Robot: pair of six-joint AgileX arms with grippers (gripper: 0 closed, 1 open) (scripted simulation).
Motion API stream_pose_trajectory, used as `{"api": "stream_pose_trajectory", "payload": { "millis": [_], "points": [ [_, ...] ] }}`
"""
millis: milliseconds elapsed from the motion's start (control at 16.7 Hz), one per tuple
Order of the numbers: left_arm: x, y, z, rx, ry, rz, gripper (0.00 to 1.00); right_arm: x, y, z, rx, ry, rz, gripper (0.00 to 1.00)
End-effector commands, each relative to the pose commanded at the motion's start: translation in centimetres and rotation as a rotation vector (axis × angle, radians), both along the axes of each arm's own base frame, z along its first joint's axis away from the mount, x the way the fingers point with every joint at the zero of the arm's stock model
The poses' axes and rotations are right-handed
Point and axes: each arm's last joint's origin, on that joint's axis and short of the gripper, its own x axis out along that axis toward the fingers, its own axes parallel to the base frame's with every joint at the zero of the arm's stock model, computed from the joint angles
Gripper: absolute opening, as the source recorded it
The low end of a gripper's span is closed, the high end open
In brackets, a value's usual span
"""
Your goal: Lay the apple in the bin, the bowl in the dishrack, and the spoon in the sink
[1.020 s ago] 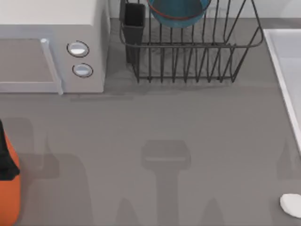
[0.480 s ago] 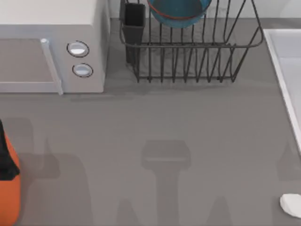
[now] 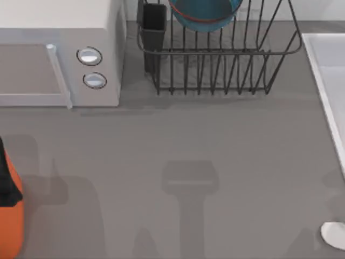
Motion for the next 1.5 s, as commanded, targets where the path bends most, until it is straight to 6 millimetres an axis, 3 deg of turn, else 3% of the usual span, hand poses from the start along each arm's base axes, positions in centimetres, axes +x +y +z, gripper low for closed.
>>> {"api": "stream_pose_trajectory", "payload": {
  "millis": [480, 900, 1140, 1500],
  "points": [
    [0.0, 0.0, 0.0, 0.0, 0.0, 0.0, 1.0, 2.4, -0.7, 1.1, -0.25, 0.446, 0.257, 1.0],
    [0.0, 0.0, 0.0, 0.0, 0.0, 0.0, 1.0, 5.6, -1.5, 1.4, -0.382, 0.821, 0.651, 1.0],
    [0.0, 0.0, 0.0, 0.0, 0.0, 0.0, 1.0, 6.6, -1.9, 1.3, -0.378, 0.931, 0.785, 1.0],
    [0.0, 0.0, 0.0, 0.0, 0.0, 0.0, 1.0, 6.7, -1.8, 1.2, -0.379, 0.94, 0.8, 1.0]
  ]
}}
